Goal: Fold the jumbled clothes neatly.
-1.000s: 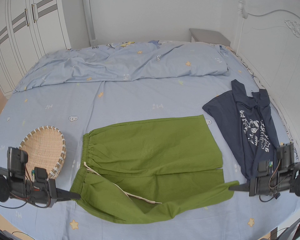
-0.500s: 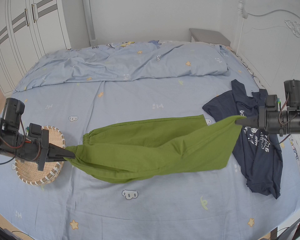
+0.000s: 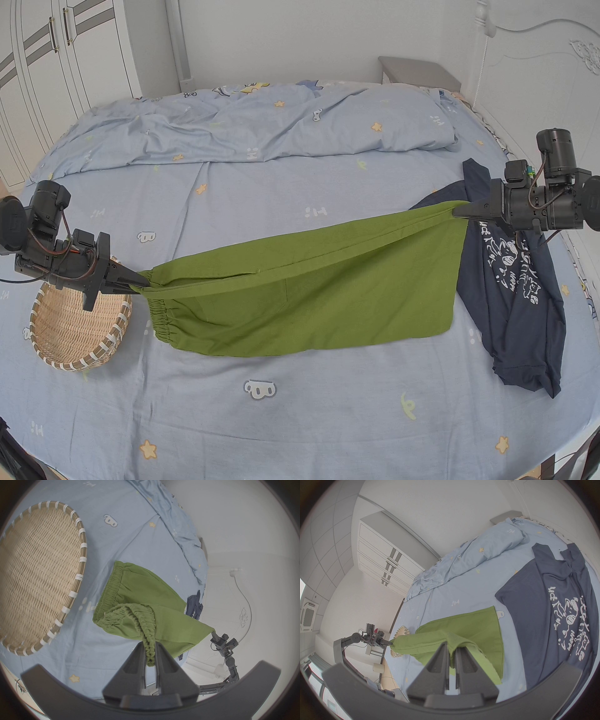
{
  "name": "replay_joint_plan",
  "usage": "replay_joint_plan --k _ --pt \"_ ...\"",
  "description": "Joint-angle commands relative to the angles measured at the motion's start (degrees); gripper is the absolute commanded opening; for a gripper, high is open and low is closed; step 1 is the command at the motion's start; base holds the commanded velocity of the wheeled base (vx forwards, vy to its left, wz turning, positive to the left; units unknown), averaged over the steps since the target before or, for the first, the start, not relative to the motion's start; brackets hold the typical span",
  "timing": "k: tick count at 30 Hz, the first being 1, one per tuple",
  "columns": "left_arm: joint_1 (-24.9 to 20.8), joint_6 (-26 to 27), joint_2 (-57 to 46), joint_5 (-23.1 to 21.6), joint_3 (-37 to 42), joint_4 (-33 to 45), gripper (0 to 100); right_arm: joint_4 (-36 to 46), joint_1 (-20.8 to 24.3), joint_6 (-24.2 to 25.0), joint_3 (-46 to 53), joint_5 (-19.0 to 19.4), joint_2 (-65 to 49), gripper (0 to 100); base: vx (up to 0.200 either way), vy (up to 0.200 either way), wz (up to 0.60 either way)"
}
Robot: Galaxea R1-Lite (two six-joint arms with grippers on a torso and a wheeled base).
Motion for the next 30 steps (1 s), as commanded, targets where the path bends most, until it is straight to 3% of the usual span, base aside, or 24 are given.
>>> replay_joint_plan --k 1,7,30 --pt "0.49 -0.03 5.3 0.11 -3.88 1.84 0 0.18 -0.02 -0.01 -3.38 -0.68 4.9 0 0.0 0.0 0.0" --pt "0.49 0.76 6.88 0.11 -9.68 7.73 0 2.03 0.07 -0.01 -8.39 -1.03 8.07 0 0.0 0.0 0.0" --pt "1.99 1.38 13.74 0.11 -13.9 7.73 0 1.77 0.51 -0.1 -17.97 -1.12 17.3 0 0.0 0.0 0.0"
